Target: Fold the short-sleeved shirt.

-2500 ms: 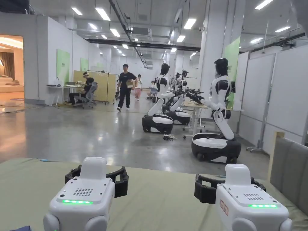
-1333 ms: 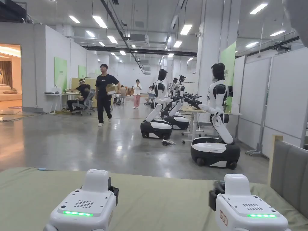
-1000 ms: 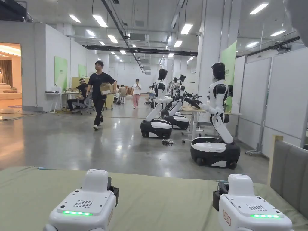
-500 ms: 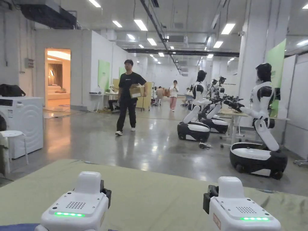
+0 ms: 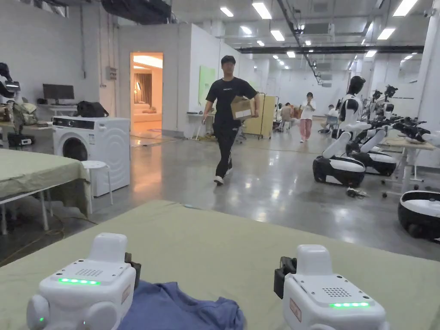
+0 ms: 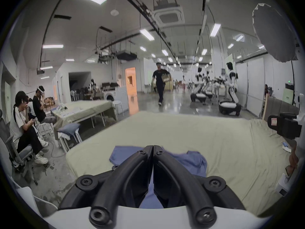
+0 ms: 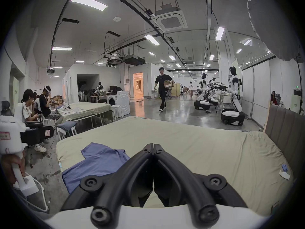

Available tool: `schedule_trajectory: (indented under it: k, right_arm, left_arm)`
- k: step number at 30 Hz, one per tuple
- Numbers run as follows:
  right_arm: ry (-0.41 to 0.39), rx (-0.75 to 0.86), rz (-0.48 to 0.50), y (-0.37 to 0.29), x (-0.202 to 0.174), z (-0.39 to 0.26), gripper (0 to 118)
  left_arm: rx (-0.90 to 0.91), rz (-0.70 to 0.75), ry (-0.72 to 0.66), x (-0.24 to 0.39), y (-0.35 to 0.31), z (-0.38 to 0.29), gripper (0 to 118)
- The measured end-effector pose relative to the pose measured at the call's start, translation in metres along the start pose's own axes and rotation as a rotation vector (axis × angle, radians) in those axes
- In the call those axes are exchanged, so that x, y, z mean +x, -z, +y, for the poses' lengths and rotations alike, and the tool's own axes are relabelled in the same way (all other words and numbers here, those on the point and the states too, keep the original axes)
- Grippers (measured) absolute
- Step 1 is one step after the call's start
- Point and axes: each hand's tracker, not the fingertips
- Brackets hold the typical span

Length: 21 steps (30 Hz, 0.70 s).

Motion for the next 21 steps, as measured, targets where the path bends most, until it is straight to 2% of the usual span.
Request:
schedule_trajectory:
  k: [4, 8, 10, 13, 15, 17, 18, 20, 21]
  right_arm:
    - [-0.031, -0.034, 0.013, 0.025, -0.002, -0.017, 0]
    - [-0.064, -0.063, 0.017, 0.032, -0.011, -0.025, 0]
    - [-0.067, -0.089, 0.026, 0.043, -0.013, -0.033, 0]
    - [-0.074, -0.127, 0.034, 0.061, -0.016, -0.046, 0]
    - [-0.083, -0.144, 0.034, 0.067, -0.023, -0.051, 0]
    - [-0.09, -0.16, 0.035, 0.076, -0.025, -0.056, 0]
    - [-0.091, -0.165, 0.035, 0.082, -0.025, -0.059, 0]
    - [-0.089, -0.177, 0.031, 0.09, -0.026, -0.064, 0]
    - [-0.084, -0.184, 0.033, 0.093, -0.026, -0.066, 0]
  left_arm:
    - [-0.329, -0.109, -0.07, -0.01, 0.057, -0.007, 5]
    - [-0.671, -0.261, -0.254, -0.024, 0.13, -0.036, 5]
    - [-0.769, -0.29, -0.319, -0.025, 0.157, -0.054, 5]
    - [-0.799, -0.208, -0.169, -0.014, 0.184, -0.075, 5]
    - [-0.791, -0.201, -0.154, -0.009, 0.2, -0.083, 7]
    - [-0.737, -0.134, -0.103, -0.003, 0.206, -0.085, 75]
    - [-0.708, -0.164, -0.102, 0.001, 0.21, -0.087, 102]
    - [-0.665, -0.238, -0.098, 0.008, 0.216, -0.091, 104]
    - [-0.689, -0.225, -0.091, 0.012, 0.223, -0.095, 104]
